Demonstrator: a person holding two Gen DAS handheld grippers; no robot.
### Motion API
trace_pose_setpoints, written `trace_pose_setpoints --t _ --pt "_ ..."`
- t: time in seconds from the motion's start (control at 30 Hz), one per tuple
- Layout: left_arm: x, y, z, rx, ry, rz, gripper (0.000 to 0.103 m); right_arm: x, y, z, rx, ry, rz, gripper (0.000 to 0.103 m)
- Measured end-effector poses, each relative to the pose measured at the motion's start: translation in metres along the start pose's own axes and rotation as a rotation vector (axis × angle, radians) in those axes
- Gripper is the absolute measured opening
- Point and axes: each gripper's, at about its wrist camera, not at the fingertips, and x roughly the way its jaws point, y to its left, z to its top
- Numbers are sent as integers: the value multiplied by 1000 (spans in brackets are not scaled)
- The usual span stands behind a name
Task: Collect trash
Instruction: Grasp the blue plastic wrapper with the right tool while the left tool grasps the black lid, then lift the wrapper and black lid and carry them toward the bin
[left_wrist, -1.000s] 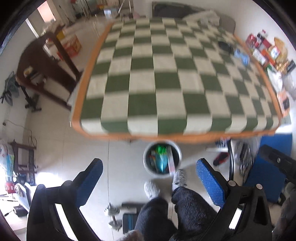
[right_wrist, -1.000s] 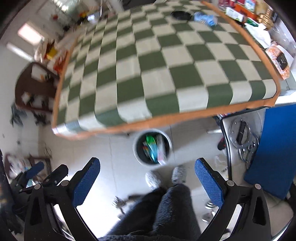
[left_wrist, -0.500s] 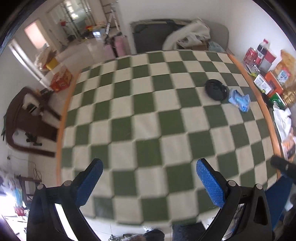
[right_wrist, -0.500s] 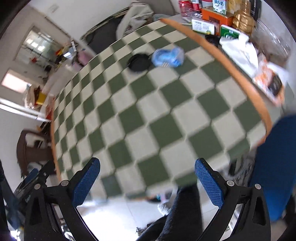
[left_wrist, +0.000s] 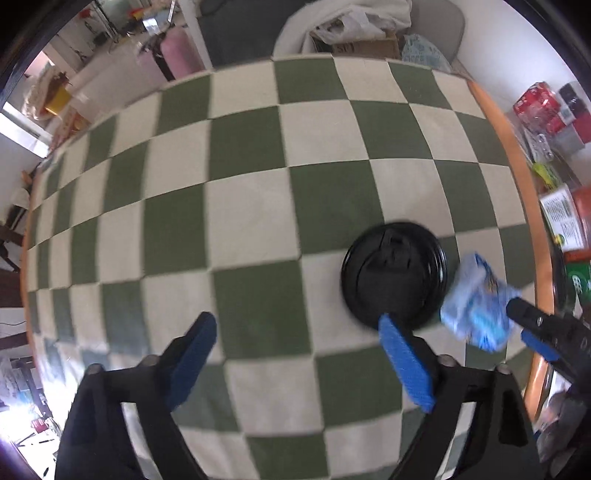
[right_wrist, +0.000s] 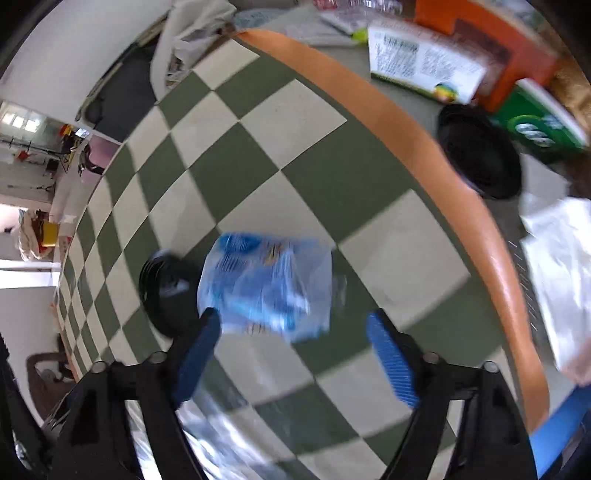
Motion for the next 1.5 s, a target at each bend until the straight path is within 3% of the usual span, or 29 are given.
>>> trace_pose_setpoints --t 0.13,0.2,0.23,0.3,0.33,0.4,0.53,0.93,1.07,1.37,1.5 --pt "21 -9 14 11 46 -46 62 25 1 20 14 41 27 68" --pt "29 -12 16 17 68 -56 37 34 3 22 10 61 40 57" --pt "32 -14 16 22 79 -61 31 39 5 23 1 71 36 51" --pt "36 -16 13 33 87 -47 8 45 7 20 -13 77 30 39" --pt "36 -17 12 38 81 -39 6 48 9 19 -22 77 17 31" --pt "34 -19 10 53 73 -22 5 49 15 18 -49 63 4 21" --pt "28 -21 8 71 46 7 4 48 23 18 -58 49 15 10" --pt "-16 11 -4 44 -56 41 2 9 45 11 -96 -50 43 6" --pt "-35 27 -26 23 -82 28 1 -9 46 2 -110 -70 51 6" --pt "-70 66 -45 -18 -154 6 1 -33 62 -48 -154 -83 86 6" --pt "-88 84 -72 -24 -197 7 1 -44 68 -79 -179 -92 100 6"
